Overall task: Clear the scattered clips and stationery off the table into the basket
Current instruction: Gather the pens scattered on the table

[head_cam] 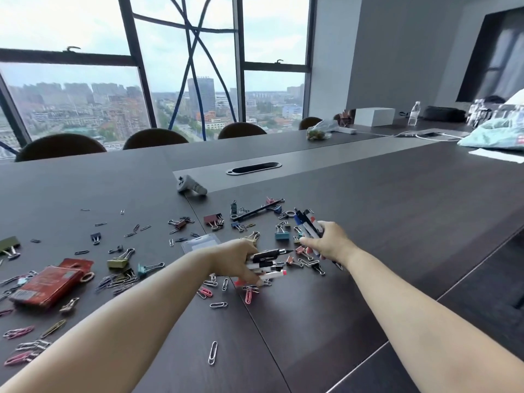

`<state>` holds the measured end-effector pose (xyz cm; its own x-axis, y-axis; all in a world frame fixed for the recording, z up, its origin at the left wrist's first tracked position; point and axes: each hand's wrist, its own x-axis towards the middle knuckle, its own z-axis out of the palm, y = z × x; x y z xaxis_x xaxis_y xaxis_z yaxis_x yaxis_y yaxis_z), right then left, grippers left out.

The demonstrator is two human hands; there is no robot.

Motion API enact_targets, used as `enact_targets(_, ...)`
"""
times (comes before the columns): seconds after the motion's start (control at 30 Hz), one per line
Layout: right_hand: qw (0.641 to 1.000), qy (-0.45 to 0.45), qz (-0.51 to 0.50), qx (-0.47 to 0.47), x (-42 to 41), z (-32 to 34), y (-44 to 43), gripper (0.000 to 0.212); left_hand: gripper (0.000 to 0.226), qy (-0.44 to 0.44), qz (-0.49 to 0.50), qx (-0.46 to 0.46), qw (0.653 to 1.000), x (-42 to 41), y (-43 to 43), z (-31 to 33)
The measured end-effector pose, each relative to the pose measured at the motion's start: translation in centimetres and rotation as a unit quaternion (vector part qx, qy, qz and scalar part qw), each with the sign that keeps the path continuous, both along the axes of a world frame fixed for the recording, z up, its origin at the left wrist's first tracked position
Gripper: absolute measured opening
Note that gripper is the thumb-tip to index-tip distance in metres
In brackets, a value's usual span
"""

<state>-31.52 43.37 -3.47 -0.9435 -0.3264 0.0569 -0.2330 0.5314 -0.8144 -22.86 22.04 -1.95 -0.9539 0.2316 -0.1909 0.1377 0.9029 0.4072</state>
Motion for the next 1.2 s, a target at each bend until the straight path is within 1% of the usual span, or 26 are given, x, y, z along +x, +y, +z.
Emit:
enact_targets(0.07, 0.997, 0.057, -0.006, 0.059, -0.3, 0.0, 0.1, 0.021, 0.023, 0.007, 0.03, 0.057, 0.998, -0.6, -0.5, 0.0)
enact_targets(0.13, 0.987, 0.105, -0.019, 0.121, -0.6, 0.1, 0.3, 0.025, 0.022, 0.013, 0.072, 0.099, 0.992, -1.4, -0.8, 0.2)
enact_targets(0.2, 0.977, 0.137, -0.04, 0.156, -1.2, 0.3, 0.2, 0.03, 0.025, 0.032, 0.101, 0.097, 0.99, -2.5, -0.9, 0.4)
enact_targets(0.3, 0.969, 0.167, -0.061, 0.173, -2.7, 0.0, -0.3, 0.027, 0.018, 0.054, 0.114, 0.105, 0.986, -4.8, -0.9, 0.5)
enact_targets(0.4, 0.958, 0.188, -0.065, 0.205, -4.5, -0.5, -1.2, 0.029, 0.024, 0.093, 0.141, 0.08, 0.982, -7.6, -1.1, 0.9)
enact_targets(0.5, 0.947, 0.228, -0.082, 0.211, -6.0, -1.0, -2.3, 0.031, 0.027, 0.116, 0.178, 0.084, 0.974, -10.4, -1.0, 1.5)
enact_targets(0.57, 0.939, 0.268, -0.096, 0.192, -6.7, -1.3, -2.7, 0.029, 0.022, 0.158, 0.195, 0.033, 0.967, -12.2, -1.1, 1.8)
enact_targets(0.6, 0.94, 0.275, -0.098, 0.177, -6.9, -1.3, -2.6, 0.029, 0.014, 0.169, 0.203, 0.005, 0.964, -13.2, -1.2, 1.8)
enact_targets(0.63, 0.942, 0.275, -0.1, 0.162, -7.2, -1.4, -2.4, 0.03, 0.004, 0.176, 0.205, -0.022, 0.963, -14.0, -1.2, 1.8)
enact_targets(0.67, 0.944, 0.273, -0.104, 0.152, -7.4, -1.4, -2.1, 0.032, 0.01, 0.171, 0.209, -0.035, 0.962, -14.8, -1.3, 1.6)
enact_targets(0.73, 0.943, 0.276, -0.115, 0.146, -7.6, -1.4, -1.5, 0.036, 0.029, 0.152, 0.205, -0.066, 0.965, -16.3, -1.3, 0.8)
enact_targets(0.77, 0.943, 0.274, -0.116, 0.148, -7.6, -1.6, -1.3, 0.037, 0.034, 0.148, 0.203, -0.082, 0.964, -16.9, -1.2, 0.2)
enact_targets(0.83, 0.945, 0.265, -0.106, 0.161, -7.6, -1.8, -1.2, 0.037, 0.035, 0.14, 0.212, -0.108, 0.961, -17.8, -1.0, -0.8)
enact_targets(0.9, 0.947, 0.257, -0.098, 0.166, -7.6, -1.9, -1.4, 0.036, 0.03, 0.144, 0.232, -0.127, 0.954, -18.1, -0.8, -1.5)
enact_targets(0.97, 0.949, 0.252, -0.096, 0.162, -7.7, -1.8, -1.6, 0.035, 0.027, 0.159, 0.247, -0.141, 0.945, -18.2, -0.6, -1.8)
enact_targets(1.07, 0.952, 0.246, -0.091, 0.159, -7.5, -1.8, -1.7, 0.033, 0.035, 0.178, 0.251, -0.134, 0.942, -18.1, -0.7, -1.7)
enact_targets(1.13, 0.952, 0.244, -0.092, 0.161, -7.2, -1.9, -1.8, 0.033, 0.037, 0.164, 0.263, -0.128, 0.942, -18.3, -1.0, -1.6)
enact_targets(1.2, 0.951, 0.245, -0.095, 0.164, -7.0, -2.0, -1.8, 0.033, 0.032, 0.139, 0.276, -0.129, 0.942, -18.3, -1.2, -1.9)
